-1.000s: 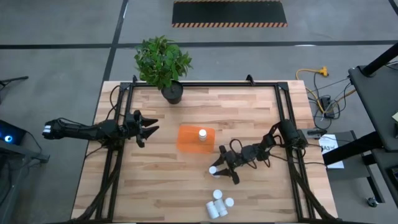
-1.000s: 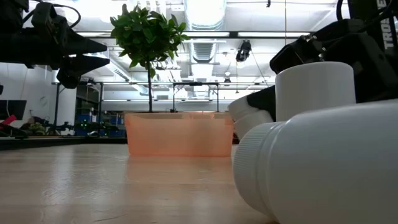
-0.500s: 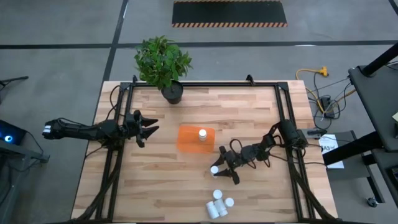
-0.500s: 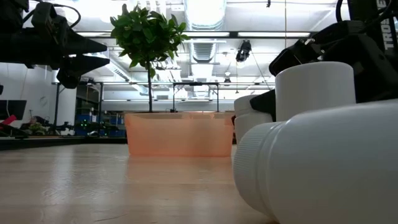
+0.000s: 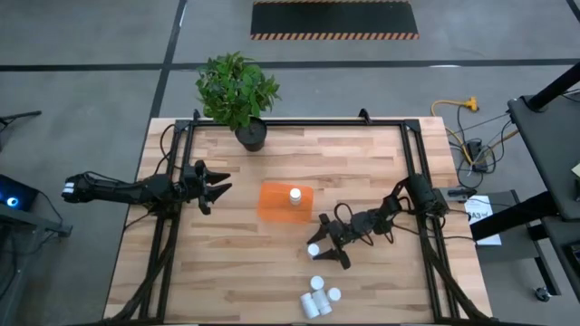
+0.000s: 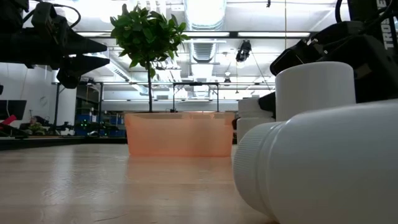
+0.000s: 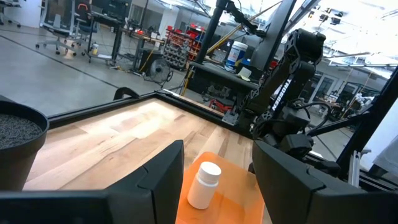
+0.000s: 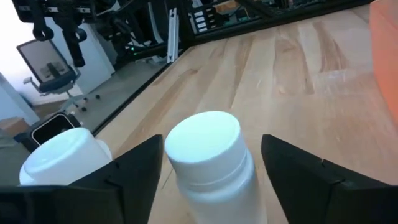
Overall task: Pick and place pill bottles into a basket
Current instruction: Put the white pill bottle into the orange container
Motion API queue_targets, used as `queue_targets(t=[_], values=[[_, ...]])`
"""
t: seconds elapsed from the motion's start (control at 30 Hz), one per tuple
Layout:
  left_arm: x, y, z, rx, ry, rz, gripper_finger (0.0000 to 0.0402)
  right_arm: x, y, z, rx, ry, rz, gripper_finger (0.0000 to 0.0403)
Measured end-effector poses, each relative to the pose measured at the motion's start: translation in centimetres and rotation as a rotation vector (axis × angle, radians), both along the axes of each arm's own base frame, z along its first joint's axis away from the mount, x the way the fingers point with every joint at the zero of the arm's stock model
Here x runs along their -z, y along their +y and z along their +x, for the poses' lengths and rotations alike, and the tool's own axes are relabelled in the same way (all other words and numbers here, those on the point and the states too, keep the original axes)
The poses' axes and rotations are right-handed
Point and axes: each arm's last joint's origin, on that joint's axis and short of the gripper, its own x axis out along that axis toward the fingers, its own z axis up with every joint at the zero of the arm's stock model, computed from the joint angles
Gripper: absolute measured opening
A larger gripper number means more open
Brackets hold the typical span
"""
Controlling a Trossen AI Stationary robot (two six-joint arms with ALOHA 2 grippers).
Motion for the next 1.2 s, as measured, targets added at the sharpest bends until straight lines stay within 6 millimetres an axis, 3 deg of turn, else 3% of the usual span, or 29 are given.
queue_targets(t=[0.17, 0.37, 0.5, 0.77, 0.97, 1.2], values=[[0.0, 0.0, 0.0, 0.000, 0.000, 0.000, 0.0173, -0.2, 0.1, 0.0, -0.027, -0.001, 0.016, 0.0299], [0.0, 0.0, 0.0, 0.000, 0.000, 0.000, 0.0173, -2.4, 0.2, -0.3, -0.054, -0.042, 0.079, 0.0326], [0.0, 0.0, 0.0, 0.000, 0.000, 0.000, 0.0173, -4.5, 0.1, -0.7, -0.049, -0.011, 0.061, 0.0329], [0.0, 0.0, 0.0, 0.000, 0.000, 0.000, 0.0173, -8.2, -0.4, -2.3, -0.048, 0.225, -0.057, 0.0329], [0.0, 0.0, 0.0, 0.000, 0.000, 0.000, 0.0173, -11.8, -0.8, -3.7, -0.005, 0.265, 0.002, 0.0329], [0.0, 0.0, 0.0, 0.000, 0.000, 0.000, 0.0173, -14.3, 0.0, -4.1, 0.050, 0.335, -0.008, 0.0329]])
